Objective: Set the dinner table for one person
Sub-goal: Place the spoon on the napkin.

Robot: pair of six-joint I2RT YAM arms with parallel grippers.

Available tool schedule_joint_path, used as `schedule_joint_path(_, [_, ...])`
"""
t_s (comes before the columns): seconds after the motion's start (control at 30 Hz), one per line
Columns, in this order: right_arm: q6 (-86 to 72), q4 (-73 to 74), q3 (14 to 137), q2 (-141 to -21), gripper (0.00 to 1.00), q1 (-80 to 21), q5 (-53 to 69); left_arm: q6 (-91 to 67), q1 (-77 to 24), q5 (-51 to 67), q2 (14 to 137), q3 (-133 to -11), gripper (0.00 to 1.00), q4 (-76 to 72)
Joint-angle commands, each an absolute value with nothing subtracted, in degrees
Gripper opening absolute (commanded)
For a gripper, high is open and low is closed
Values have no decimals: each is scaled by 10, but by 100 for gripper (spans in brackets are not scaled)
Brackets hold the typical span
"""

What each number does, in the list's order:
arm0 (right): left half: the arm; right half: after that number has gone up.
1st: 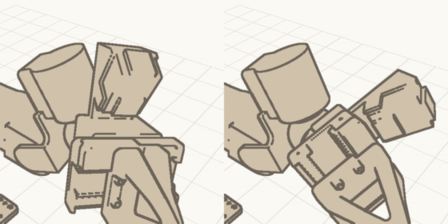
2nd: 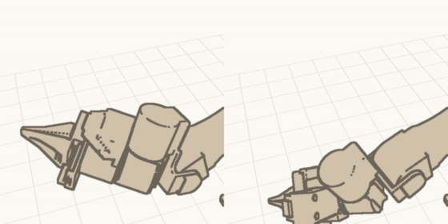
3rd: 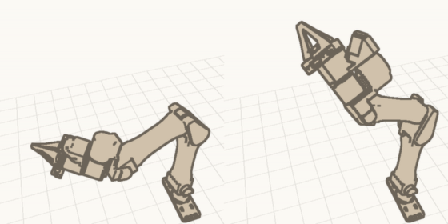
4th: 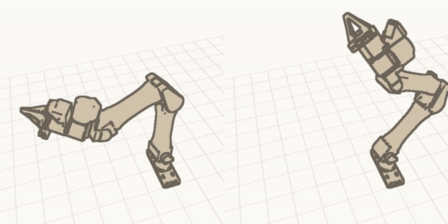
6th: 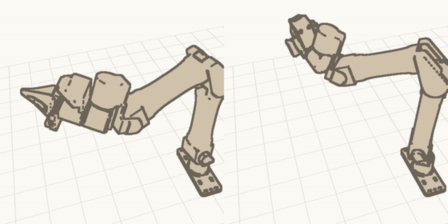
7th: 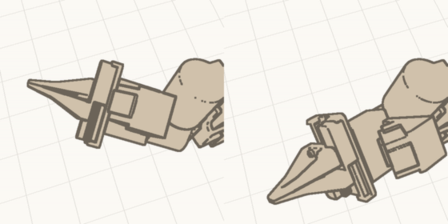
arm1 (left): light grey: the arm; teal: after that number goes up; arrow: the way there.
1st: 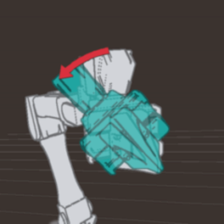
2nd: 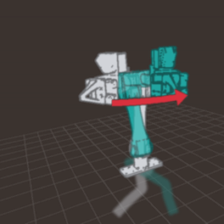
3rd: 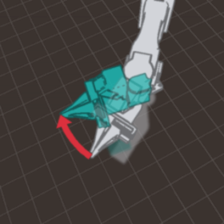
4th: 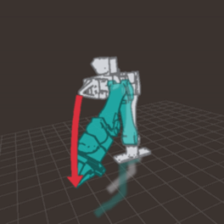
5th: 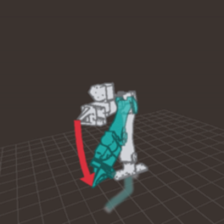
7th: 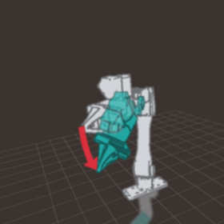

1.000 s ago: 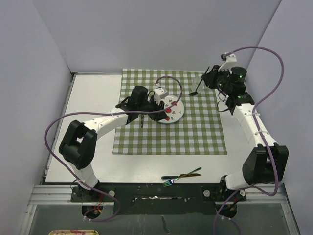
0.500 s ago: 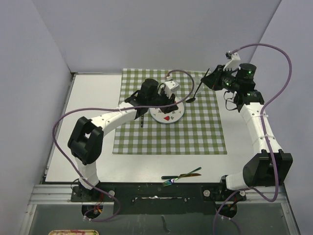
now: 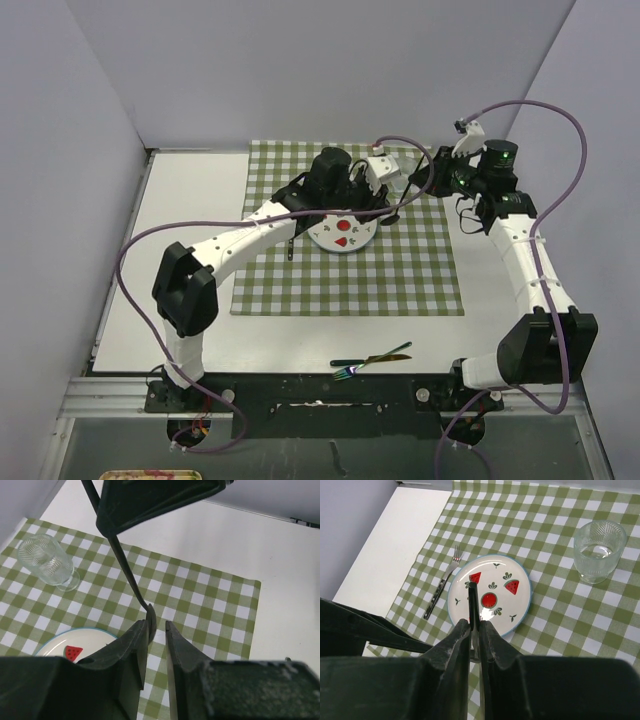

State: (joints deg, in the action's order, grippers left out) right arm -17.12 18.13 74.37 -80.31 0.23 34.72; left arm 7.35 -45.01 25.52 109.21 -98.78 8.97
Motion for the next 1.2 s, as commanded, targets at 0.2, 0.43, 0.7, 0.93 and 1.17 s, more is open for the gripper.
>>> schedule_joint_path(0.2, [-200,142,752,-781,0,2,400,64,-453,265,1121,-1011,20,95])
schedule_joint_path(0.43, [-212,131,750,-785,0,3,415,56,-453,278,1151,-1065,20,120])
schedule_joint_path(0.7, [-226,115,744,-793,0,0,426,62,-453,277,1175,-1125,20,155])
schedule_joint_path(0.93, [-238,108,742,-799,0,-3,434,53,-454,286,1195,-1154,16,166])
schedule_joint_path(1.17, [-237,105,733,-798,0,-10,434,53,-465,289,1211,-1168,10,176])
